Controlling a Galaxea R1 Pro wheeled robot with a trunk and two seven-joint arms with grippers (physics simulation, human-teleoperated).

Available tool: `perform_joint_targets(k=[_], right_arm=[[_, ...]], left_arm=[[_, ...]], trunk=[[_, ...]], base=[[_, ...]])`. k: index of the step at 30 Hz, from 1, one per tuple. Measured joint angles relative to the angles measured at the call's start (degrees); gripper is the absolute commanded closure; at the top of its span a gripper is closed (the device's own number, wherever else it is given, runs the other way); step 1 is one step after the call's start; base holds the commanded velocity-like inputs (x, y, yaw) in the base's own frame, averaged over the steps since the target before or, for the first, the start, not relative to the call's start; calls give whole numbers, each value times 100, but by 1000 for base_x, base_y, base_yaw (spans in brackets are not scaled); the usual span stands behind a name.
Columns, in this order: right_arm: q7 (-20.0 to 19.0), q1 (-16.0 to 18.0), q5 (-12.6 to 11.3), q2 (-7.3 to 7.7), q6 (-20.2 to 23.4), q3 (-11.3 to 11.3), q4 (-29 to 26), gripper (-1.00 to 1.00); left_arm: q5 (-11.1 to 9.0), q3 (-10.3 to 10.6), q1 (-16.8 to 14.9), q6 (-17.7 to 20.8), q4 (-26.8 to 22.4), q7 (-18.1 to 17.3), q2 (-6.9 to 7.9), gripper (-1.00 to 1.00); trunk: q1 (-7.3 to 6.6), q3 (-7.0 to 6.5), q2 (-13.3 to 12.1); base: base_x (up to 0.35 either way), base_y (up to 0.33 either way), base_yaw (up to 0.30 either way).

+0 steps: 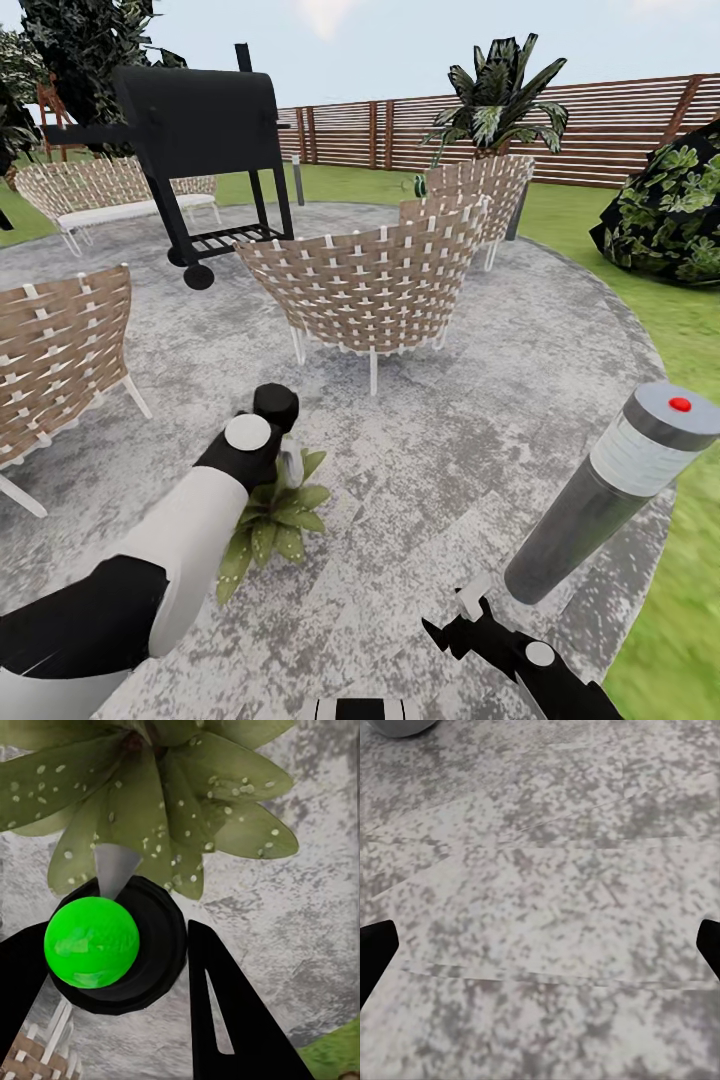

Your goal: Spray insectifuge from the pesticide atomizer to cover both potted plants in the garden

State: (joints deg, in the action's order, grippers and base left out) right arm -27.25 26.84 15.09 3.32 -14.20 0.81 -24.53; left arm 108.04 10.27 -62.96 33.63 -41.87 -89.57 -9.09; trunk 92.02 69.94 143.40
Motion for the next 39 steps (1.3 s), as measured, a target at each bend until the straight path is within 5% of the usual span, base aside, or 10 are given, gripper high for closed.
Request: perform_joint_targets(k=[5, 10, 14, 18, 20, 25, 29, 34, 37, 39], right_arm=[[-2, 2, 0, -1, 0, 0, 0, -100], [-2, 1, 0, 3, 0, 0, 0, -100], [-1, 0, 0, 4, 0, 0, -1, -100], [-1, 2, 1, 4, 0, 0, -2, -100], [-2, 2, 1, 3, 0, 0, -2, -100], [-2, 2, 1, 4, 0, 0, 0, -100], [-2, 1, 1, 4, 0, 0, 2, -100], [-1, 3, 1, 10, 0, -7, 8, -100], [-1, 2, 1, 8, 0, -8, 4, -100], [4, 3, 1, 14, 0, -8, 5, -100]], left_arm=[[3, 24, -21, 2, -36, 0, -43, 100], [23, -8, -55, -47, -38, 0, 65, 100], [26, -15, -56, -67, -39, -1, 529, 100], [-48, -55, -25, -74, -38, 0, 1221, 100], [-160, -61, -10, -69, -37, 0, 1412, 100], [-514, -123, 64, -58, -11, 0, 1663, 100], [-1060, -973, 287, -70, -28, -1, 2138, 100], [-1833, -1458, 878, -109, -44, 0, 2303, 100], [-2612, -1890, 1079, -538, -42, 341, 2365, 100], [-2743, -2169, 1149, -633, -37, 555, 2365, 100]], trunk=[[0, 0, 0], [0, 0, 0], [0, 0, 0], [0, 0, 0], [0, 0, 0], [0, 0, 0], [0, 0, 0], [0, 0, 0], [0, 0, 0], [0, 0, 0]], base=[[0, 0, 0], [0, 0, 0], [0, 0, 0], [0, 0, 0], [0, 0, 0], [0, 0, 0], [0, 0, 0], [0, 0, 0], [0, 0, 0], [0, 0, 0]])
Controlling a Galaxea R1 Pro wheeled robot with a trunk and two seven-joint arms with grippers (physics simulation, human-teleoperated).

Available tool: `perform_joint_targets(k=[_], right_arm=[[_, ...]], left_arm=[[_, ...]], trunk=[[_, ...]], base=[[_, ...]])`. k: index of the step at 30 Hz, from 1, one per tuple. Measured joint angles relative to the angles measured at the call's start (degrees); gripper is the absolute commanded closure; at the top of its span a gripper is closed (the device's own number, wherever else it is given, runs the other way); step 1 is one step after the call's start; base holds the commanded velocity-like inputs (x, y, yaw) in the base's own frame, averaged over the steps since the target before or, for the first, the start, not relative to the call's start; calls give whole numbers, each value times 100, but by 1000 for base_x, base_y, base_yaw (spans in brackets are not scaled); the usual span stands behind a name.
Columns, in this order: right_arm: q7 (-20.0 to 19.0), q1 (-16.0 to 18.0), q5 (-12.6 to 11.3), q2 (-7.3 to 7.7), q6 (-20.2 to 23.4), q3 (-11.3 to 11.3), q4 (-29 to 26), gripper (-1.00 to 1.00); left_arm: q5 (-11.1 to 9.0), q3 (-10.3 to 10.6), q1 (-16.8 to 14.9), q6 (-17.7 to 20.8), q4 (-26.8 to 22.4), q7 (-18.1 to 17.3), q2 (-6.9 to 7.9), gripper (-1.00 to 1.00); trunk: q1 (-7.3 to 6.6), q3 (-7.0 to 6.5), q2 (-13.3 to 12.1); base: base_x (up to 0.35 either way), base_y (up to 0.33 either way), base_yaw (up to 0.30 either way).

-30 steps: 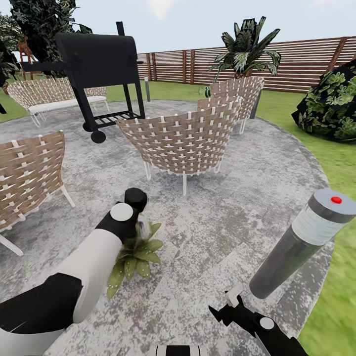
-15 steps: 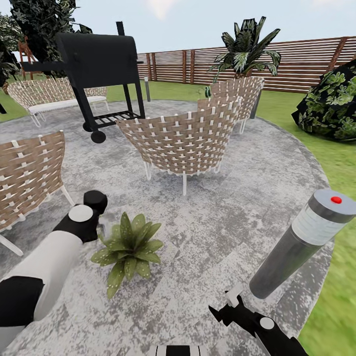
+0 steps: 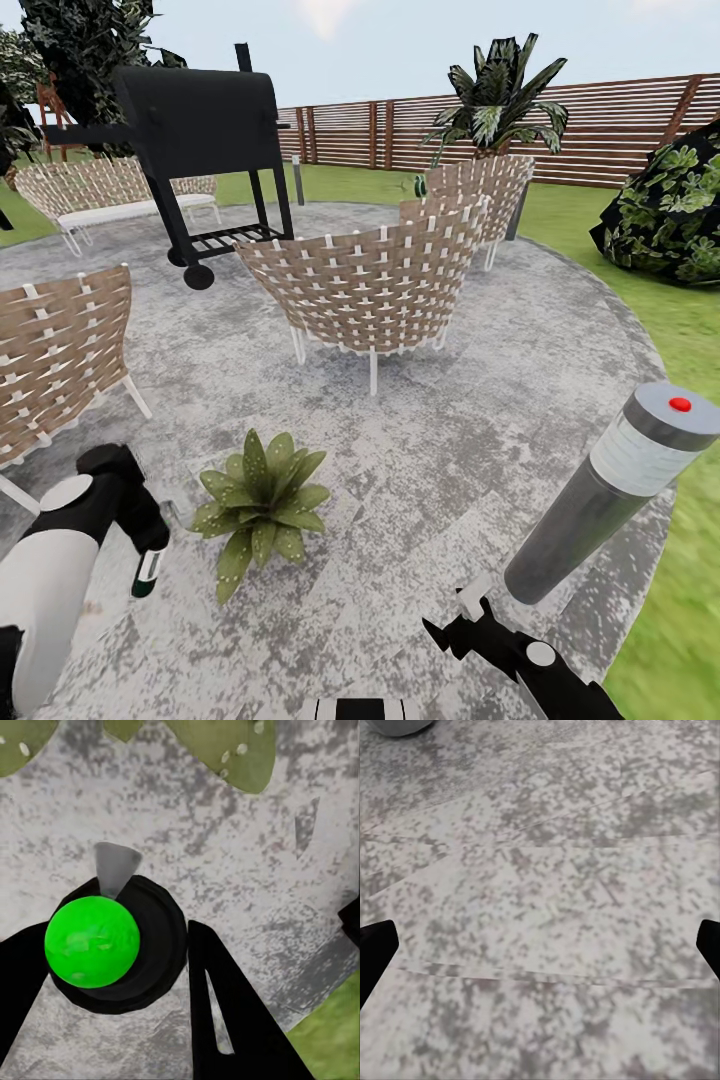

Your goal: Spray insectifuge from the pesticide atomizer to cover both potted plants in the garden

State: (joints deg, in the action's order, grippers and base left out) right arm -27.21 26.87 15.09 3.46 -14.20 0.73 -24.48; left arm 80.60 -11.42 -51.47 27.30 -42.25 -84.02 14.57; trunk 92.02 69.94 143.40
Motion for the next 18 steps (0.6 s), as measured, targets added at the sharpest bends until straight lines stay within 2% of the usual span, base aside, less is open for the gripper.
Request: perform_joint_targets(k=[2, 5, 8, 15, 18], right_arm=[[2, -1, 0, 0, 0, 0, 2, -100], [-2, 0, 0, 2, 0, 0, 3, -100], [-1, -3, 0, 2, 0, 0, 3, -100], [0, -2, -3, 14, 0, -6, 0, -100], [-4, 1, -8, 20, 0, -8, -4, -100]], left_arm=[[6, -119, 194, -40, -3, 69, -13, 100], [20, -188, 362, -52, -3, 92, 15, 100], [14, -221, 400, -53, 1, 96, 128, 100], [-38, -237, 404, -31, 2, 133, 146, 100], [-47, -243, 406, -29, 1, 297, 147, 100]], trunk=[[0, 1, 0], [0, 0, 0], [0, 0, 0], [0, 0, 0], [2, 0, 0]], base=[[0, 0, 0], [0, 0, 0], [0, 0, 0], [0, -6, 1], [-154, -97, 187]])
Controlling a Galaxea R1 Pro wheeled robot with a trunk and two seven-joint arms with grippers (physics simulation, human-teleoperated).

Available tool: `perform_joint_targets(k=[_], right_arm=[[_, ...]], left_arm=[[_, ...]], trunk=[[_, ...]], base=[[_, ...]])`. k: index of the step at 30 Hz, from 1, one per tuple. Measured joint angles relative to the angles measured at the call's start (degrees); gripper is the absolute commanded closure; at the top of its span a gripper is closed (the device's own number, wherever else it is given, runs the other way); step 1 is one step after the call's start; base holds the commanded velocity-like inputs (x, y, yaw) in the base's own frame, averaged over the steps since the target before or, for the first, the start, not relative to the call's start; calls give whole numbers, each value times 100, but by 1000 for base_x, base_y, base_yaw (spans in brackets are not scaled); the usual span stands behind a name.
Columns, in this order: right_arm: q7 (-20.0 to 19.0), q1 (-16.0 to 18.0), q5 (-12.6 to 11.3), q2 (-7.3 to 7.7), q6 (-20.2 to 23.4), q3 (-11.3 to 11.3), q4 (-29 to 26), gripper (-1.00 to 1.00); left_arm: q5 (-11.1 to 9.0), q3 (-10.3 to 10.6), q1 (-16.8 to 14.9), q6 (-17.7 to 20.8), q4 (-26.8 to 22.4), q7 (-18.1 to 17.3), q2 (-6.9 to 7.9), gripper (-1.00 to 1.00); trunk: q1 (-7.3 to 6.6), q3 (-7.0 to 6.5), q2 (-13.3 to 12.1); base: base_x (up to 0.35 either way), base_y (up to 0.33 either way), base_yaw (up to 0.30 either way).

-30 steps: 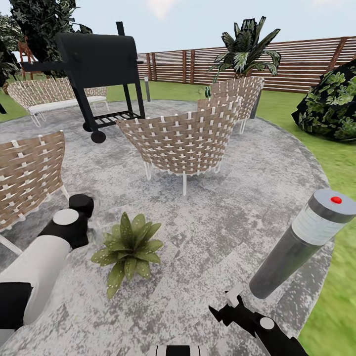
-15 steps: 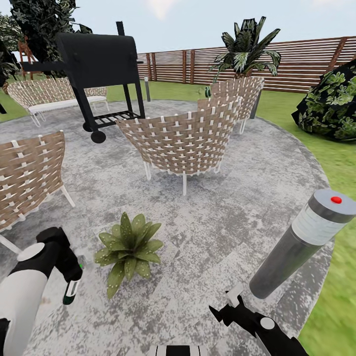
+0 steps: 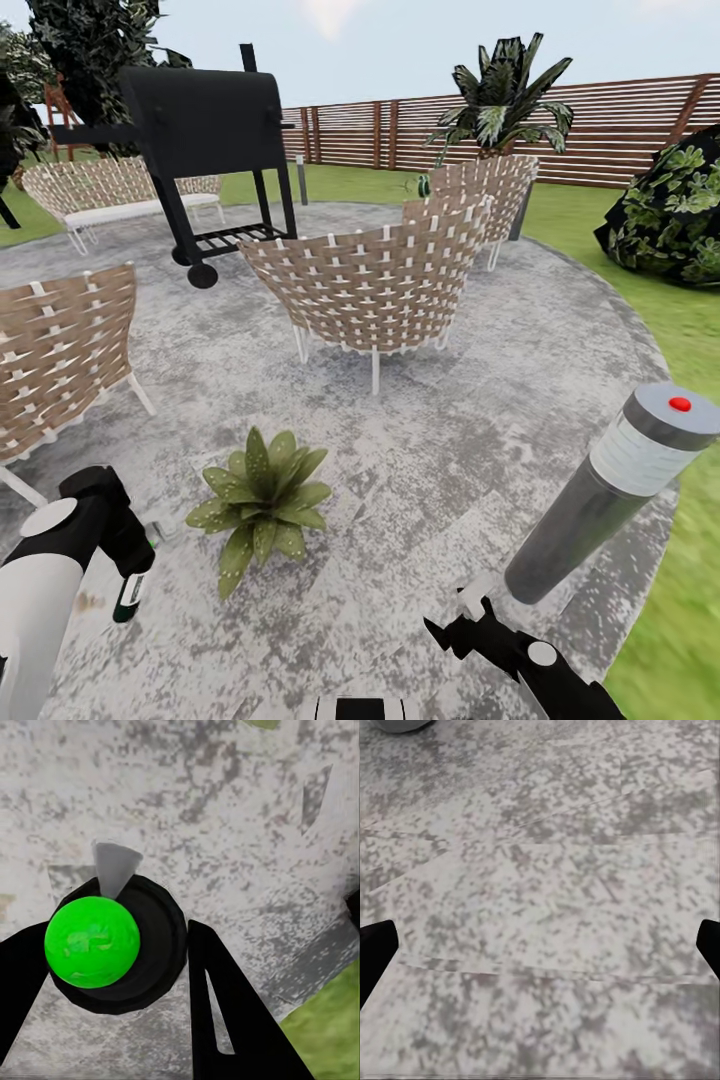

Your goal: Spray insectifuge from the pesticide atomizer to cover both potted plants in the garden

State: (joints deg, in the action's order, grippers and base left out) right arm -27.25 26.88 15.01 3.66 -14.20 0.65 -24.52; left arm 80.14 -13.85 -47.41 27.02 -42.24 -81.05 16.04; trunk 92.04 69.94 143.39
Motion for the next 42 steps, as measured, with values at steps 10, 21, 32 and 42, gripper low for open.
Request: perform_joint_targets(k=[10, 21, 32, 42], right_arm=[[0, -1, -1, 0, 0, 0, 0, -100], [0, -3, -1, 0, 0, 0, -2, -100], [-1, 0, 0, 0, 0, 7, -2, -100], [6, -2, 7, -17, 0, 15, -1, -100]], left_arm=[[-13, -11, 0, 9, 3, 27, -22, 100], [-448, -11, -1, 1, 16, 29, -54, 100], [-463, 5, -1, 30, 6, 28, -68, 100], [-812, -14, -1, 10, 12, 30, -88, 100]], trunk=[[-2, 0, 0], [0, 0, 0], [-2, 0, 0], [1, 0, 0]], base=[[-51, -5, 271], [-34, -17, 115], [-177, -22, 81], [-84, 10, 10]])
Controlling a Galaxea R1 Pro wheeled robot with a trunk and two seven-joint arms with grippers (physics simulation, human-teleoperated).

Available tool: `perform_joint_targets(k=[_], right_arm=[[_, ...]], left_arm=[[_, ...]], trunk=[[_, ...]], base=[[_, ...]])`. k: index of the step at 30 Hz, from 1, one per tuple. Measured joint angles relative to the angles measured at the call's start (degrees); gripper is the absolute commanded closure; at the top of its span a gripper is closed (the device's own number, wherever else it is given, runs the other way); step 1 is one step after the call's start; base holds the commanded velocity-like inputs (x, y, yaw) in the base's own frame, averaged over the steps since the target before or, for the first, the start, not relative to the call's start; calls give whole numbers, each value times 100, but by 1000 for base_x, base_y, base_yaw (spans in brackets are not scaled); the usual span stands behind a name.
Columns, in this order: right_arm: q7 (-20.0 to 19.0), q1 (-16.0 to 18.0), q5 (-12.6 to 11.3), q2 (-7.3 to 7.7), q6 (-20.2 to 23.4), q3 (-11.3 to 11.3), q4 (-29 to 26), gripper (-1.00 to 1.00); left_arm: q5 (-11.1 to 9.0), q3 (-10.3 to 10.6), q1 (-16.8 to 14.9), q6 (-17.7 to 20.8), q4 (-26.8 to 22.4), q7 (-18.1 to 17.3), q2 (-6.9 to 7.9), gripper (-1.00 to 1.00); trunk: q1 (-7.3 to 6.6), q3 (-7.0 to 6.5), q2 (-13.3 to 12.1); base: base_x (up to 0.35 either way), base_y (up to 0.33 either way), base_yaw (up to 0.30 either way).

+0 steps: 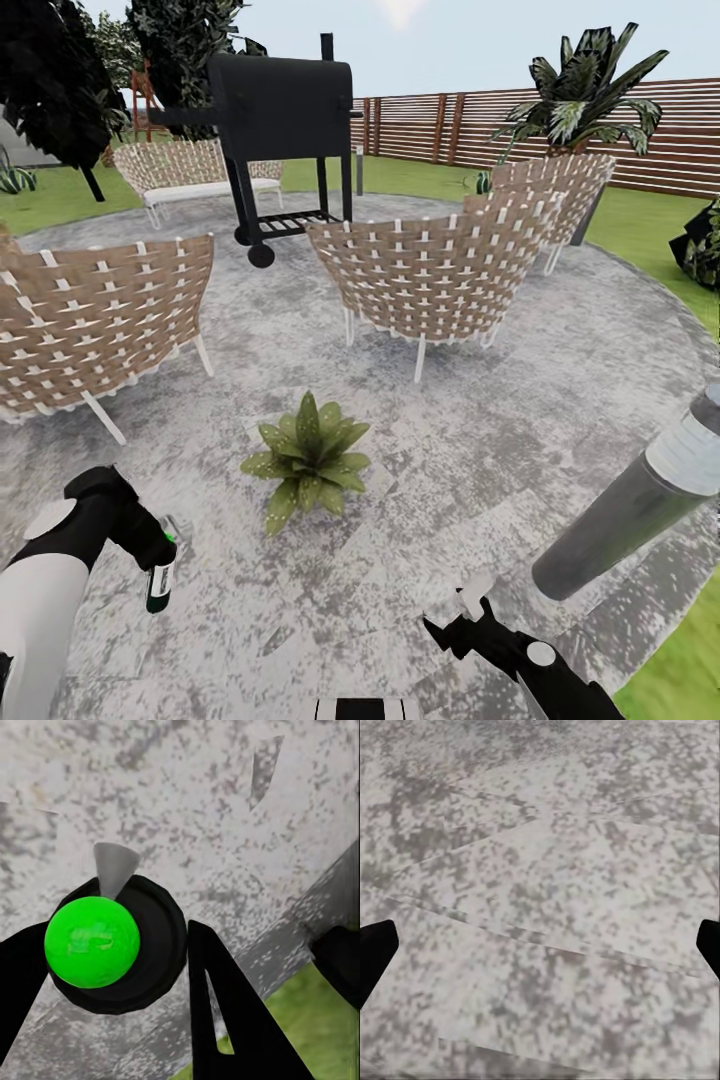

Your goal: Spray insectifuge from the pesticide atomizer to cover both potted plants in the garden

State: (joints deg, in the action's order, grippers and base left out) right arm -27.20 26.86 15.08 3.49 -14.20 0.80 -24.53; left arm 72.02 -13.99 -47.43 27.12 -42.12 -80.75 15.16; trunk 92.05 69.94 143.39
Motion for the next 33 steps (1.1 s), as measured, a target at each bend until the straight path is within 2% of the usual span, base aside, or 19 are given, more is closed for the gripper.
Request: perform_joint_targets(k=[2, 6, 9, 11, 12, 13, 15, 18, 21, 25, 26, 31, 33], right_arm=[[-4, 0, 1, 5, 0, 0, 0, -100], [-21, 0, 8, -5, 14, 16, -71, -100], [-51, 2, 3, -10, 40, 22, -696, -100], [-67, 2, -10, -15, 90, 35, -1083, -100], [-70, 2, -15, -26, 184, 40, -1272, -100], [-76, 2, -17, -37, 302, 46, -1394, -100], [-321, 4, -23, -139, 930, 66, -1749, -100], [-1165, 120, 0, -241, 1502, 70, -2229, -100], [-1548, 257, 15, -258, 2034, 71, -2831, -100], [-2346, 381, 8, -257, 3000, 73, -3828, -100], [-2431, 389, 9, -256, 3105, 73, -4005, -100], [-2385, 509, 74, -412, 3179, -52, -4166, -100], [-2386, 510, 138, -381, 3161, -50, -4231, -100]], left_arm=[[-216, -3, 0, -5, -12, 3, 0, 100], [-313, -24, 0, -14, -19, 3, 7, 100], [-403, -30, 0, -30, -16, 8, 2, 100], [-743, -17, 0, -178, -16, 20, 27, 100], [-947, -13, 0, -407, -13, 26, 48, 100], [-1055, -11, 0, -582, -12, 30, 59, 100], [-1222, -8, 0, -946, -10, 32, 66, 100], [-1265, 0, 0, -1054, -10, 32, 42, 100], [-1270, 13, -10, -1081, -17, 15, 36, 100], [-1272, 61, -79, -1090, -27, -52, 6, 100], [-1272, 66, -92, -1091, -27, -76, -2, 100], [-1285, 226, -184, -932, -30, -150, 159, 100], [-1274, 207, -119, -937, 13, -219, 172, 100]], trunk=[[1, 0, 0], [-2, 0, 0], [-3, 0, 0], [-3, 0, 0], [-3, 0, 0], [-3, 0, 0], [-3, 0, 0], [-3, -1, 0], [-3, -1, 0], [-3, -1, 0], [-3, -1, 0], [-2, -1, 0], [0, 0, 0]], base=[[-319, 68, 0], [-144, 23, 0], [-11, 2, 0], [-2, 0, 0], [0, 0, 0], [0, 0, 0], [0, 0, 0], [0, 0, 0], [0, 0, 0], [0, 0, 0], [0, 0, 0], [-69, 0, 0], [-281, 0, 0]])
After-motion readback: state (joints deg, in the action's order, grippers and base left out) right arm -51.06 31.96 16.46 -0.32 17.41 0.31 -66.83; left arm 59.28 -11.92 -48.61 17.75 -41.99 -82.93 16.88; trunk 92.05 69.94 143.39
